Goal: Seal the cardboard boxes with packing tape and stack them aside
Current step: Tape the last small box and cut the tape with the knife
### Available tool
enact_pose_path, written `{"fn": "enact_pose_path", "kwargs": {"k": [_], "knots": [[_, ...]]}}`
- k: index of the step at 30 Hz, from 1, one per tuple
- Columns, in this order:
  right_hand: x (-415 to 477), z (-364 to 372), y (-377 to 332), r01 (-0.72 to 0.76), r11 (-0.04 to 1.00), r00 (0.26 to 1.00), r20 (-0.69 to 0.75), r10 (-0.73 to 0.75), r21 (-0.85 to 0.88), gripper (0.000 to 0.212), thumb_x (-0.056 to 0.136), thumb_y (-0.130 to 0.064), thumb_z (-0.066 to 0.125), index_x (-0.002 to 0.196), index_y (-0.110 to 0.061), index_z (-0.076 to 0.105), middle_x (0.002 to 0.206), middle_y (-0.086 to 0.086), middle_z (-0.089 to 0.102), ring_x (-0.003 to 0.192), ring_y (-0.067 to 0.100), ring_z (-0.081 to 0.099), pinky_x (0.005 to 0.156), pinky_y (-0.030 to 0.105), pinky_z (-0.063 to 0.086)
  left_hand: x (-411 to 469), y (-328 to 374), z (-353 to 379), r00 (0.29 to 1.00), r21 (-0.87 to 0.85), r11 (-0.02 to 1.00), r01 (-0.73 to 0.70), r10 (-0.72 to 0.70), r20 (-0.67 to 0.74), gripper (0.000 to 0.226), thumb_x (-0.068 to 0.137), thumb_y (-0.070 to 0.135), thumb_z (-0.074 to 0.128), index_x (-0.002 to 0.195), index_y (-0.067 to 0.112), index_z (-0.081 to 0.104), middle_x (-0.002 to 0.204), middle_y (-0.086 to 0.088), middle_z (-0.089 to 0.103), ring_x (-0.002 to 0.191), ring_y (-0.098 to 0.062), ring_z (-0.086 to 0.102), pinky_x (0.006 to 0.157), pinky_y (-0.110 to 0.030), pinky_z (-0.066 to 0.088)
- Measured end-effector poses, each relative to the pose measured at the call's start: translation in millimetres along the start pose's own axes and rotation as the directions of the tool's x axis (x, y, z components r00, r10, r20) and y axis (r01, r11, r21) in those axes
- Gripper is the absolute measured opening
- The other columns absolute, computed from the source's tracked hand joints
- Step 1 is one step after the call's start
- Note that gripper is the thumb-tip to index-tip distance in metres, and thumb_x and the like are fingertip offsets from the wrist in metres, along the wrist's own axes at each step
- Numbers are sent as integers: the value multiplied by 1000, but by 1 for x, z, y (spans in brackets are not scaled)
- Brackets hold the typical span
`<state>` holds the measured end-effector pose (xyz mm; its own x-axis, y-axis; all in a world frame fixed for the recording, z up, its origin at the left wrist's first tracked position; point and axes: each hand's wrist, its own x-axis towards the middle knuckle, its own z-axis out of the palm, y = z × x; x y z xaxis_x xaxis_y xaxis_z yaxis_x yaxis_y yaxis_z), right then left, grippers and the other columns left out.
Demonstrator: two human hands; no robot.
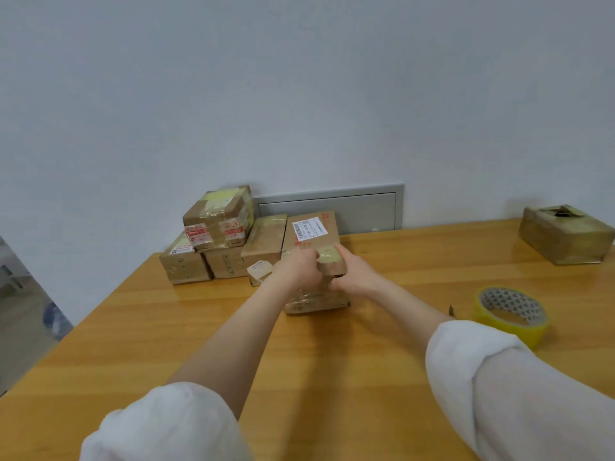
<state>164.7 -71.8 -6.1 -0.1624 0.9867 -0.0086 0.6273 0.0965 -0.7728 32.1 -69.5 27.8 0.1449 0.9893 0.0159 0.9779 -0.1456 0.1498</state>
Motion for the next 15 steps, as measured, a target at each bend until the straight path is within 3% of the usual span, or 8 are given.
{"fn": "enact_pose_path", "kwargs": {"k": [3,8,15], "knots": [[-9,-19,4,-15,992,992,-124,-1,-126,81,82,-17,61,151,-25,19,150,9,28,132,30,37,102,40,38,1,25,-6,993,31,999,-15,18,-115,47,91,28,56,136,15,46,138,-8,41,116,-28,51,90,-41,50],[-29,-70,36,-193,921,922,-384,53,-338,59,89,-23,56,144,-28,34,147,5,31,130,28,38,98,38,39,10,90,-1,986,65,987,-145,149,-69,45,90,12,49,135,9,44,140,-13,36,122,-30,46,97,-42,46],[-59,-144,105,-372,878,809,-569,147,-302,52,89,-30,61,136,-23,41,144,7,32,128,29,37,97,39,39,27,203,24,949,62,947,-315,315,9,49,91,15,51,139,9,41,143,-14,33,130,-32,41,102,-45,42]]}}
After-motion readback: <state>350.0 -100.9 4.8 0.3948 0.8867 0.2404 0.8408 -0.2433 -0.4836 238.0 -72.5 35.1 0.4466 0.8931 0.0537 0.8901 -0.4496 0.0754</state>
